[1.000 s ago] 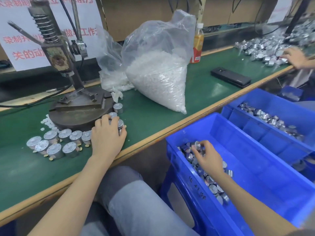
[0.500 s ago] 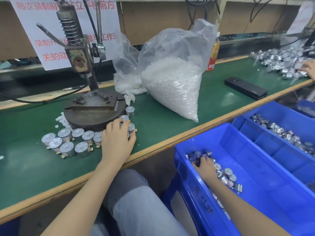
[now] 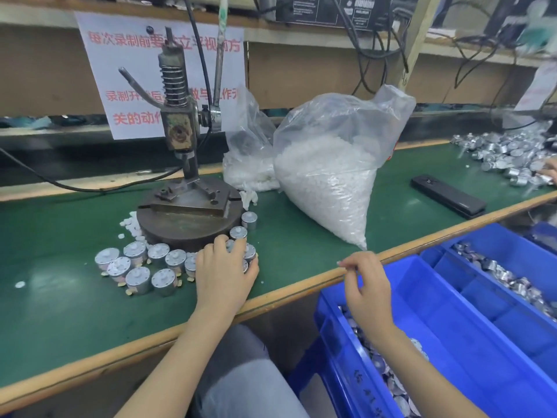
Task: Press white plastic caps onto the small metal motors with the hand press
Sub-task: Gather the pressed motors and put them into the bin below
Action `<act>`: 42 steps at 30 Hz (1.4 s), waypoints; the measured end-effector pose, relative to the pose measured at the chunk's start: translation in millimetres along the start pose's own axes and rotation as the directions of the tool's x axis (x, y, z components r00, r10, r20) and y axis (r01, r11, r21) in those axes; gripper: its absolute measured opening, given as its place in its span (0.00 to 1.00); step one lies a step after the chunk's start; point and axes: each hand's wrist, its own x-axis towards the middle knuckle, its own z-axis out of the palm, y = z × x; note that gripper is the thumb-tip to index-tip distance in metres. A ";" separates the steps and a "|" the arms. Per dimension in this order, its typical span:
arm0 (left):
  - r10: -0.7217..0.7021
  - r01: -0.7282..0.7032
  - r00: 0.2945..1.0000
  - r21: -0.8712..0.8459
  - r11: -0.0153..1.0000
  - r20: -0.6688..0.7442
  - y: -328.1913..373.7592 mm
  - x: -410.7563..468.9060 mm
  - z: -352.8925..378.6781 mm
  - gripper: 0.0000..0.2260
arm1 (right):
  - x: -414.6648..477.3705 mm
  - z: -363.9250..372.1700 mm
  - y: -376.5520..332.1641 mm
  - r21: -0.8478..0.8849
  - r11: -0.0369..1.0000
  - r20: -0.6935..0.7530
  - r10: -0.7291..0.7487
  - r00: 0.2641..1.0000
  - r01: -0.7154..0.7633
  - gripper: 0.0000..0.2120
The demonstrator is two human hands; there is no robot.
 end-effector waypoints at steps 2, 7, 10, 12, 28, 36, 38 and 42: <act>0.008 -0.009 1.000 -0.007 1.000 -0.015 -1.0 -0.1 1.2 0.12 | 17.9 20.1 -19.9 0.044 0.996 0.134 -0.081 0.988 0.076 0.08; -0.023 0.022 0.999 -0.027 0.999 -0.045 -2.9 -2.7 -0.2 0.20 | 61.5 88.7 -48.2 0.107 0.994 0.432 -0.033 0.901 -0.015 0.12; -0.062 0.060 0.998 -0.058 0.997 -0.022 -2.7 -2.5 -1.4 0.25 | 78.9 120.7 -58.7 0.095 0.991 0.527 0.027 0.850 -0.090 0.17; -0.083 0.081 0.996 -0.059 0.995 -0.021 -3.8 -2.8 -1.0 0.27 | 83.6 134.7 -62.2 0.049 0.995 0.591 0.040 0.806 -0.086 0.21; -0.202 0.200 0.979 -0.060 0.978 -0.028 -6.2 -0.1 5.6 0.29 | 58.7 128.5 -62.7 0.085 0.990 0.555 -0.140 0.820 0.112 0.18; -0.100 0.098 0.995 -0.092 0.991 -0.022 -16.4 1.6 4.3 0.31 | 57.2 122.2 -56.8 -0.061 0.964 0.589 -0.175 0.789 0.259 0.17; -0.088 0.087 0.996 -0.092 0.992 -0.007 -17.1 0.6 3.6 0.30 | 58.6 122.9 -55.2 -0.040 0.972 0.596 -0.161 0.787 0.230 0.18; -0.085 0.085 0.996 -0.073 0.994 -0.002 -15.2 -0.1 1.7 0.27 | 62.3 129.0 -54.4 -0.045 0.988 0.591 -0.092 0.801 0.147 0.16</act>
